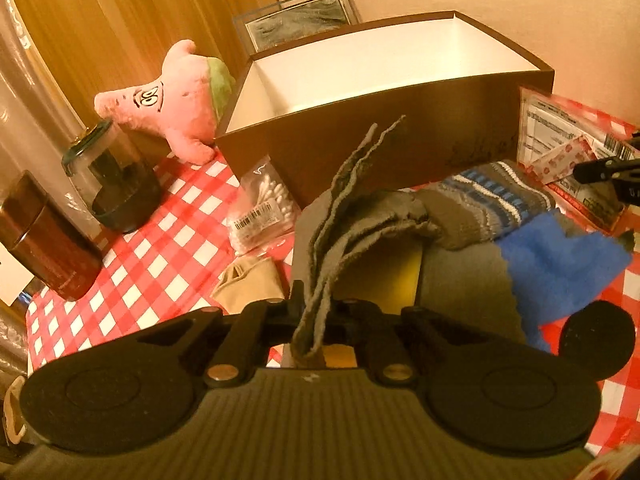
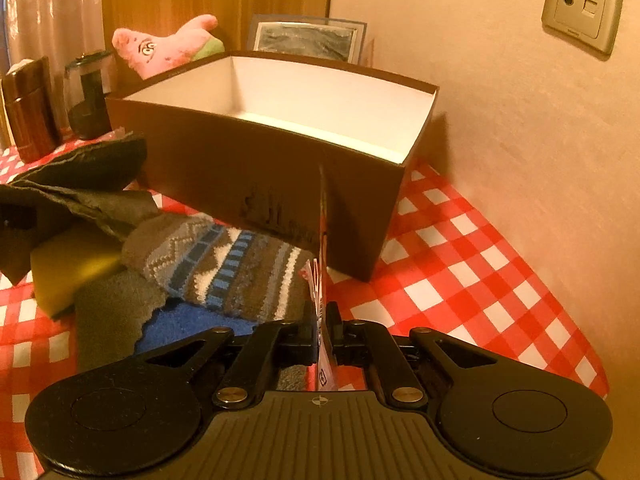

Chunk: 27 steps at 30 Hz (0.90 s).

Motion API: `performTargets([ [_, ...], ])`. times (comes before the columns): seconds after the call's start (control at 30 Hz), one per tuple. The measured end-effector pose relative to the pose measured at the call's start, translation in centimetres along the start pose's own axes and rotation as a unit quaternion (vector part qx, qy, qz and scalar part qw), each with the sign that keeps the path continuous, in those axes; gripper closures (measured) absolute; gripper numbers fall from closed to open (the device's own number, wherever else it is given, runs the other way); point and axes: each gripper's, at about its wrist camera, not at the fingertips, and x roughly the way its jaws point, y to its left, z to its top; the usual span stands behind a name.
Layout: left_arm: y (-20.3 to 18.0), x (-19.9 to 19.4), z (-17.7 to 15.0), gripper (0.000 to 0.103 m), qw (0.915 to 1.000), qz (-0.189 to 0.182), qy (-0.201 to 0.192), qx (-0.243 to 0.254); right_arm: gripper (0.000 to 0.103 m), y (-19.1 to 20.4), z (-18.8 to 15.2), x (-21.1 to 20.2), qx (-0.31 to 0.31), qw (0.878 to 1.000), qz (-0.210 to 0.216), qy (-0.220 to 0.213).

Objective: Organize soft objects
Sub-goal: 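Grasp the grey felt cloth with the left gripper while the right gripper lifts the packet, then carry the grey cloth and orange packet over the brown box and release both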

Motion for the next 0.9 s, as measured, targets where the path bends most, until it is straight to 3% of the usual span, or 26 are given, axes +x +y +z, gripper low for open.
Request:
performTargets([
  [0.33, 0.2, -0.3, -0.5, 0.096, 0.9997, -0.002, 0.010, -0.021, 0.099, -0.6, -0.5, -1.9, 0.009, 0.999, 0.016, 0.030],
  [0.63, 0.0, -0.5, -0.5, 0.096, 0.9998, 0.000, 0.004, -0.022, 0.101, -0.3, -0.7, -4.0, -0.016, 1.000, 0.013, -0.008],
  [0.9, 0.6, -2.2, 0.3, 0.096, 0.9994, 0.001, -0.019, -0.031, 0.101, -1.2, 0.4, -5.8, 0.004, 0.999, 0.011, -0.035],
])
